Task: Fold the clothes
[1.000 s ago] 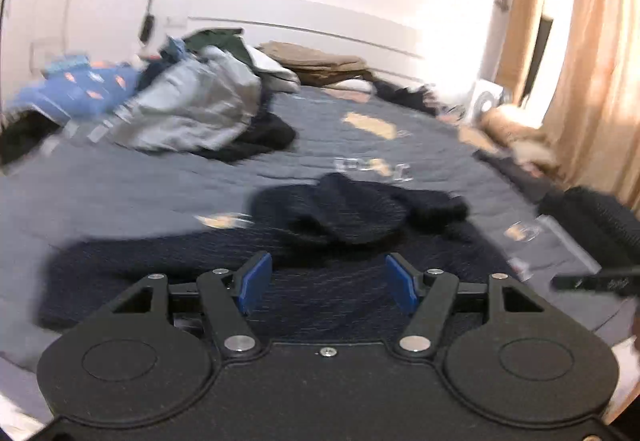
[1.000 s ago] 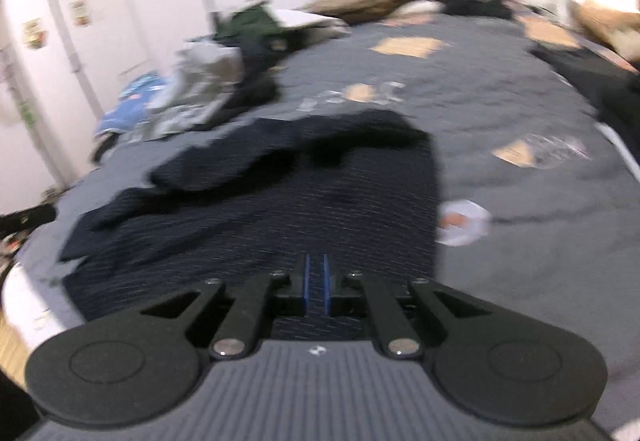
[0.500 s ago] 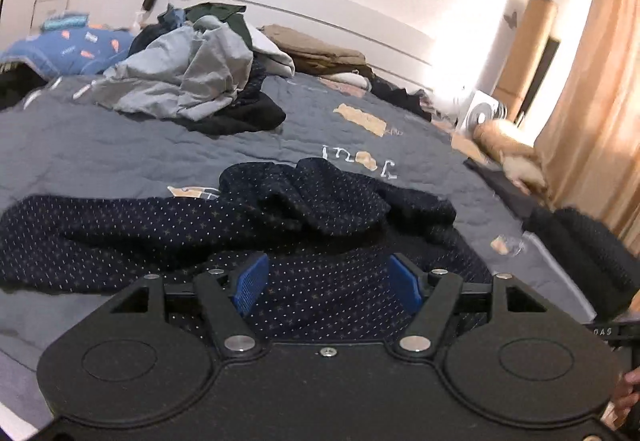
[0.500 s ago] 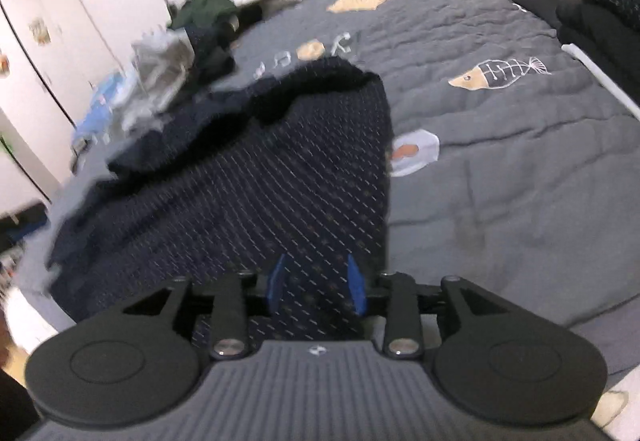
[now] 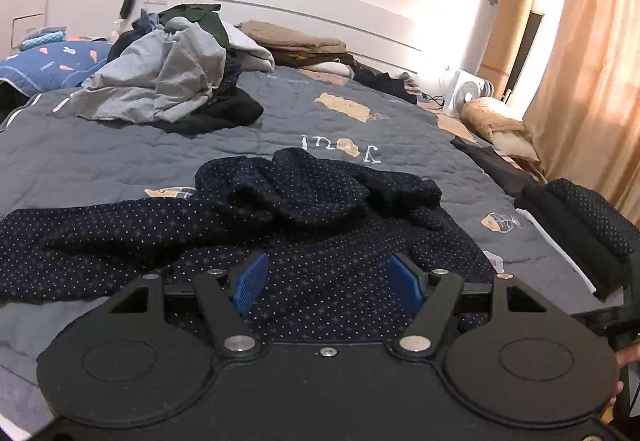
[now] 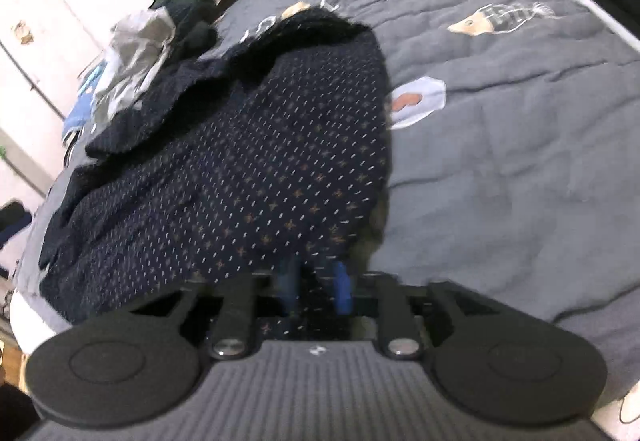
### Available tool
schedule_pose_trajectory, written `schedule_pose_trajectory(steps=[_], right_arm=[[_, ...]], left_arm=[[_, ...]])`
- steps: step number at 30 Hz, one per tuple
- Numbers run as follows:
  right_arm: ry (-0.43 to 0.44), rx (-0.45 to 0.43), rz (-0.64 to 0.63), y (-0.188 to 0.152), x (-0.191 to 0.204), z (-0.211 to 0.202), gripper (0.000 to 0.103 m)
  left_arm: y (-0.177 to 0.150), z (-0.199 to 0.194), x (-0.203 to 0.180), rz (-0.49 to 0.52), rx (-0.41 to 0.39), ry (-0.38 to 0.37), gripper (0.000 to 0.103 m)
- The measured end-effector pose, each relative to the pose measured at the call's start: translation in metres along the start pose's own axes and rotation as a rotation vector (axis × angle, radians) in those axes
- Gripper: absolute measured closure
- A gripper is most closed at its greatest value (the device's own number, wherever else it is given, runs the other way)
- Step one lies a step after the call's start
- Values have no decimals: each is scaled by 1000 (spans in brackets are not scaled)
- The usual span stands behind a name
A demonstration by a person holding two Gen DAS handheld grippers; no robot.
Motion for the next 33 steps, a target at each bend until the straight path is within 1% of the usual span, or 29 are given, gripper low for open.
schedule_pose_trajectory(steps=[1,5,6,8,9,12,13,15,16,17,20,21,23,25,27,29,31,33], right_arm=[[0,-20,7,4,0,-5,99],[-21,-160,10,26,-2,-39,99],[-38,-199,7,35,-3,-48,99],[-99,-297,-29,56,-6,-69,99],[-127,-332,-38,65,-9,-76,99],[-173,-403,-18,91,-25,-91,99],[-207,-409,-30,99,-30,-91,99],[-284,-394,-80,112,-42,-86,99],[-295,-373,-92,115,-47,-82,97],[-291,-357,-97,118,-51,-77,97],[-212,-327,-60,117,-54,-74,92],[-200,-317,-53,117,-54,-74,86],[-229,-316,-62,117,-53,-80,78],[-261,-337,-71,119,-54,-90,65],[-296,-372,-56,123,-57,-103,63],[-294,-414,-30,129,-57,-116,63],[-244,-450,-25,133,-50,-125,61],[-200,-457,-60,139,-34,-123,58]], left_arm=[[0,-1,0,1,-1,0,37],[0,-3,4,-17,4,7,37],[1,-3,5,-23,3,9,37],[2,-4,7,-32,-2,12,37],[3,-4,6,-31,-1,13,37],[3,-3,4,-27,6,11,37],[3,-2,3,-21,6,12,37],[2,-1,2,-7,8,16,37],[0,1,3,0,15,23,37],[-1,2,4,7,23,30,37],[-2,8,5,3,40,40,36],[-1,9,5,4,38,41,36],[-1,11,5,9,35,49,33],[-1,14,4,5,41,49,33],[0,15,1,3,44,44,33],[1,14,-4,24,32,46,32],[0,13,-9,58,25,52,32],[1,14,-15,99,17,57,32]])
Point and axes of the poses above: each gripper's, at about its wrist camera, not at the fingertips, and z roughly the way its jaws point, x to its left, y to its top, the point moved 7 cm from there along z, roughly the way its jaws point, and after that the axes turned 7 degrees about y, right-handed, at the moved point
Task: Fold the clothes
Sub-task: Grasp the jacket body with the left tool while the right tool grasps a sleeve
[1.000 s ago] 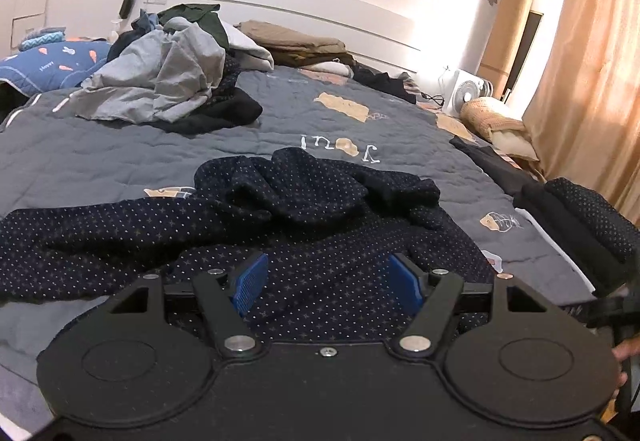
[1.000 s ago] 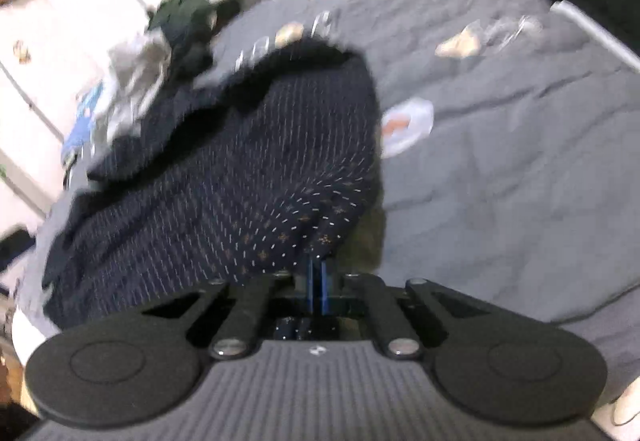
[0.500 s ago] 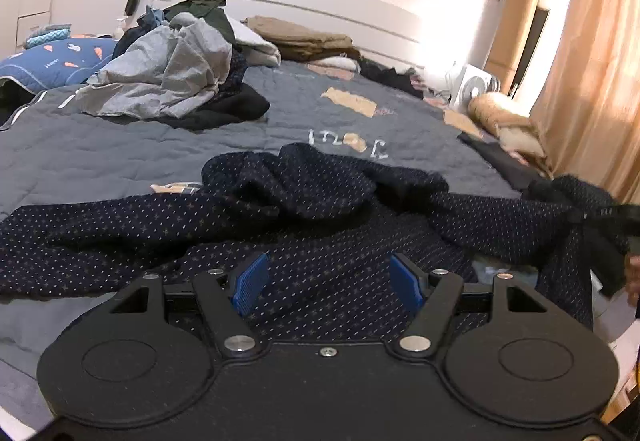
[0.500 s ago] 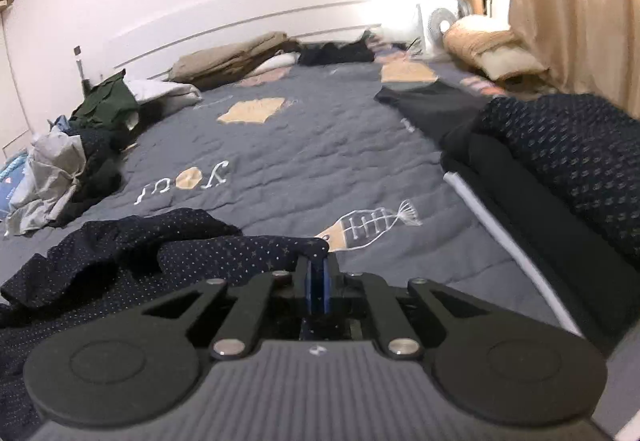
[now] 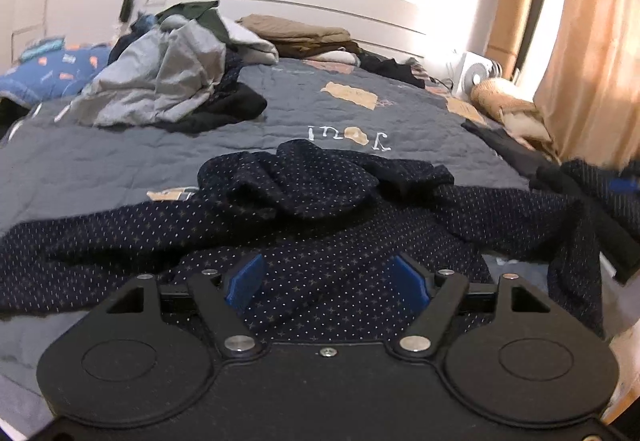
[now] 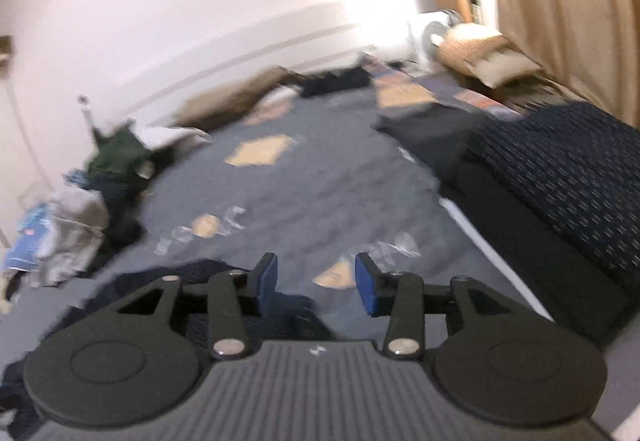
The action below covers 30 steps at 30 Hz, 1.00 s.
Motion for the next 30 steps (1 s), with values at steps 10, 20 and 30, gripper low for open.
schedule_pose_trajectory(steps=[10,20,30], right_arm=[[242,67,-98,14,96,73,55],[402,126,-131,-6,114,93,55],[409,133,-80,-6,109,110,55]], left_arm=[[26,32,-29,294,-31,39,31],[35,117,-48,593,35,65,31],[30,188,-42,680,155,53,80]])
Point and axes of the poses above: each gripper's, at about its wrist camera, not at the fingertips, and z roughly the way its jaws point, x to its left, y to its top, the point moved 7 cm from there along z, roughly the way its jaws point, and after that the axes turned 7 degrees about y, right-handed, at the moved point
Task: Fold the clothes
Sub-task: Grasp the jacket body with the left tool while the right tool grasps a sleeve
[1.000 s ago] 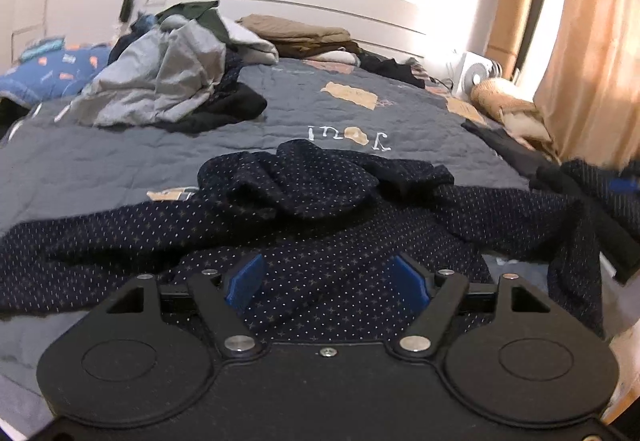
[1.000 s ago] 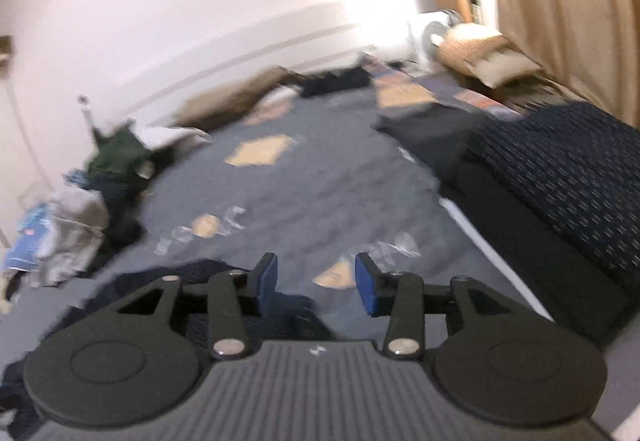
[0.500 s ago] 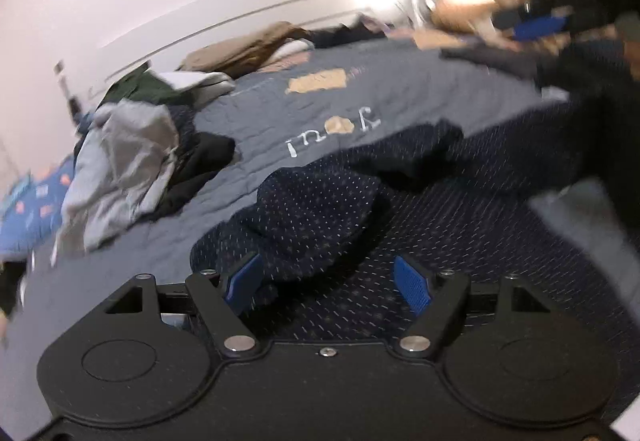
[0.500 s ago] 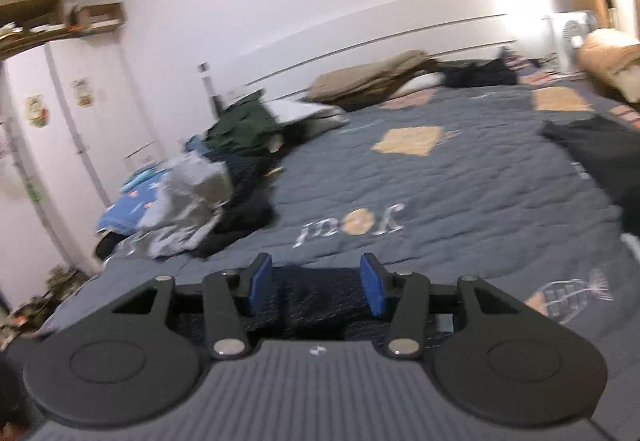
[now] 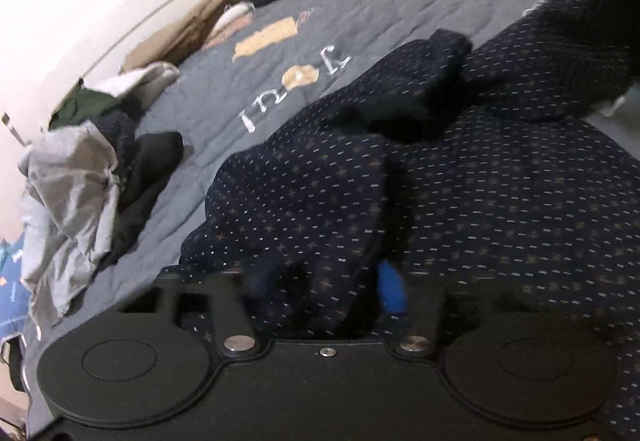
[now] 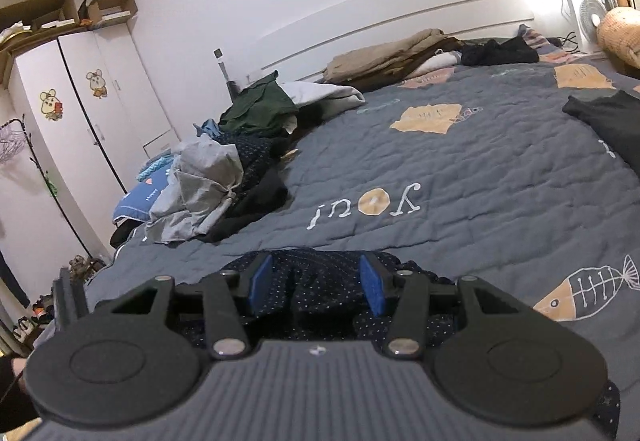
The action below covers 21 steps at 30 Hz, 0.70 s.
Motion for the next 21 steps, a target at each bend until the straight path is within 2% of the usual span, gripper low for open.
schedule_pose_trajectory(steps=[5,13,15,18,20,21], right_arm=[[45,-1,75,0,-7,10,55],[43,-3,117,1,-16,26,55],[40,0,113,1,-17,29,55],[31,7,117,-1,-20,32,55],[26,13,116,-2,-22,33,55],[23,17,115,-3,-23,33,55]], left_arm=[[23,19,52,-66,-7,32,84],[78,58,135,-77,-48,176,88],[87,74,157,-94,-40,233,89],[92,104,190,-152,20,314,85],[90,121,204,-176,63,330,84],[89,121,207,-192,60,330,83]])
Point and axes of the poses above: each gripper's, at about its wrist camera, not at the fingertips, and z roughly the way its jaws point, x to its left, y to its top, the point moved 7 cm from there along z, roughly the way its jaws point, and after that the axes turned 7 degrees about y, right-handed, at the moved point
